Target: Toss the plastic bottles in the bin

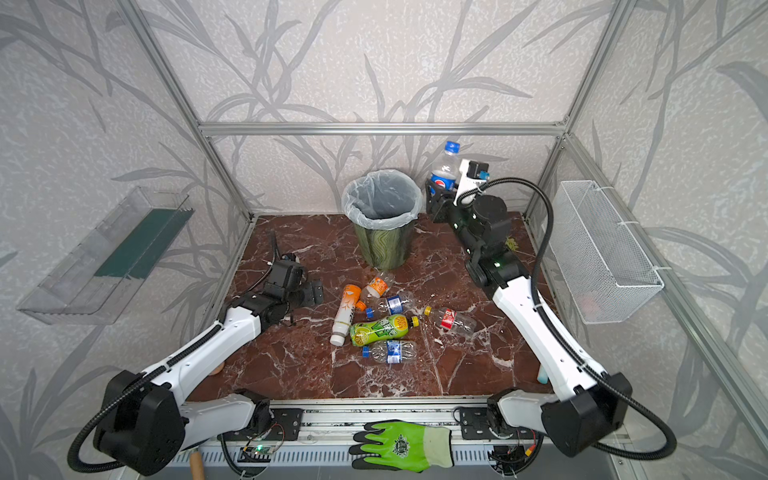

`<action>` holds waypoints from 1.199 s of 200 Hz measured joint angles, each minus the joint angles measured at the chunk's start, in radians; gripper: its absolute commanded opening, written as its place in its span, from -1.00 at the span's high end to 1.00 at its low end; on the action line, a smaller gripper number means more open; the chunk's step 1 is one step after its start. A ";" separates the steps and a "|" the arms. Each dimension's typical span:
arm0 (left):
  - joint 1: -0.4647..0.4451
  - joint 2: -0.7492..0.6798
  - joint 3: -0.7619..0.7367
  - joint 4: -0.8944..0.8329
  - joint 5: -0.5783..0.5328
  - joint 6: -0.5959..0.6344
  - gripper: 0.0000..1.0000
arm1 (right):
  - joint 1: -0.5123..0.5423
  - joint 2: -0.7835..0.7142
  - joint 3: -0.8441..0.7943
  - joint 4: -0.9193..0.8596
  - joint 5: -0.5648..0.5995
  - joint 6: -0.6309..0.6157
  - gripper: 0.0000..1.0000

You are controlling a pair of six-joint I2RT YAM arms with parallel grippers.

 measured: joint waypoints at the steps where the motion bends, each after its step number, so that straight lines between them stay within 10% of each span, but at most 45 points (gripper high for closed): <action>1: 0.000 0.000 0.000 0.000 0.000 0.000 -0.98 | 0.003 0.011 0.010 0.001 -0.003 0.000 -0.12; 44: -0.018 0.003 0.000 0.006 0.009 -0.004 -0.98 | 0.062 0.434 0.394 -0.173 -0.083 0.005 -0.92; 89: -0.064 -0.005 0.000 -0.018 0.005 0.008 -0.98 | 0.065 0.499 0.470 -0.407 -0.010 -0.095 -0.98; 167: -0.116 -0.014 0.000 -0.050 0.029 0.035 -0.86 | -0.028 -0.158 -0.048 -0.237 0.114 -0.130 -0.98; 240: -0.189 0.132 0.017 -0.086 0.136 0.076 -0.77 | -0.192 -0.289 -0.588 -0.311 0.119 0.023 -0.98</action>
